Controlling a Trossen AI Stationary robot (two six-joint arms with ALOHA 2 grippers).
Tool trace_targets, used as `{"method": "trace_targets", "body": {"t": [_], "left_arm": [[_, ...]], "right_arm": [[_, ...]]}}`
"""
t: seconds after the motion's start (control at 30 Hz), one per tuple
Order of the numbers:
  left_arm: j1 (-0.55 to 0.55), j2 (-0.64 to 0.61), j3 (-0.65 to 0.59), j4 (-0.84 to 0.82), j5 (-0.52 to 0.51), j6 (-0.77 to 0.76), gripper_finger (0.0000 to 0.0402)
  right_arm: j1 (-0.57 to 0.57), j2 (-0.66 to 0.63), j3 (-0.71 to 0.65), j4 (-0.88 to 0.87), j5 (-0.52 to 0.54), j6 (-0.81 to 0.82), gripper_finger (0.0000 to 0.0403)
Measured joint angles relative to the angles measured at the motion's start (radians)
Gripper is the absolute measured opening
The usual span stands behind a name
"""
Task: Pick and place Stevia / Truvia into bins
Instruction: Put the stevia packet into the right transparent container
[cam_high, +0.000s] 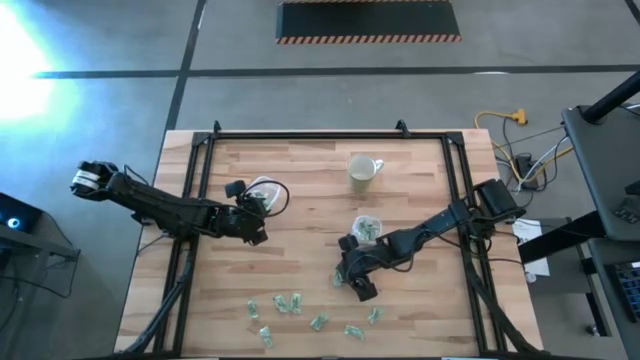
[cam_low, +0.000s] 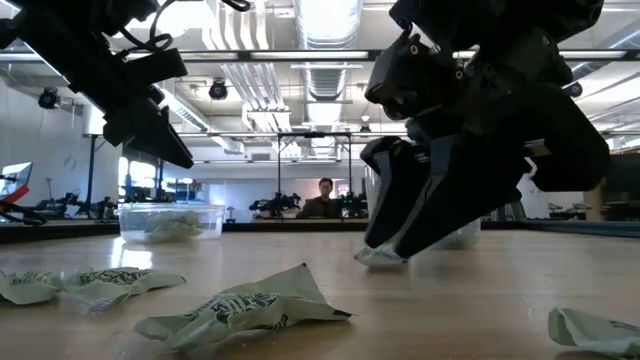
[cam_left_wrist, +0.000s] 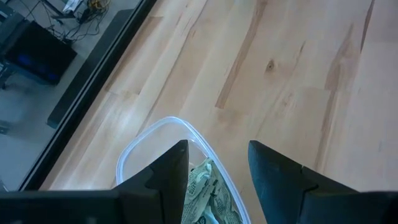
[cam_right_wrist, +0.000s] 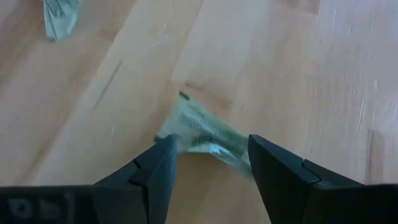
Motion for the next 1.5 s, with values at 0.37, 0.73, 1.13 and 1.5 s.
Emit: {"method": "trace_targets", "body": {"t": [0.37, 0.73, 1.13, 1.5], "left_arm": [[0.0, 0.0, 0.0, 0.0, 0.0, 0.0, 0.0151], [-0.001, 0.0, 0.0, 0.0, 0.0, 0.0, 0.0151], [-0.001, 0.0, 0.0, 0.0, 0.001, 0.0, 0.0151], [-0.001, 0.0, 0.0, -0.001, 0.001, 0.0, 0.0151]], "right_arm": [[0.0, 0.0, 0.0, -0.028, 0.0, -0.005, 0.0129], [0.0, 0.0, 0.0, -0.027, 0.0, -0.059, 0.0035], [0.002, -0.01, 0.008, -0.029, 0.0, -0.108, 0.0009], [0.034, -0.052, 0.099, -0.179, 0.068, -0.16, 0.0008]]}}
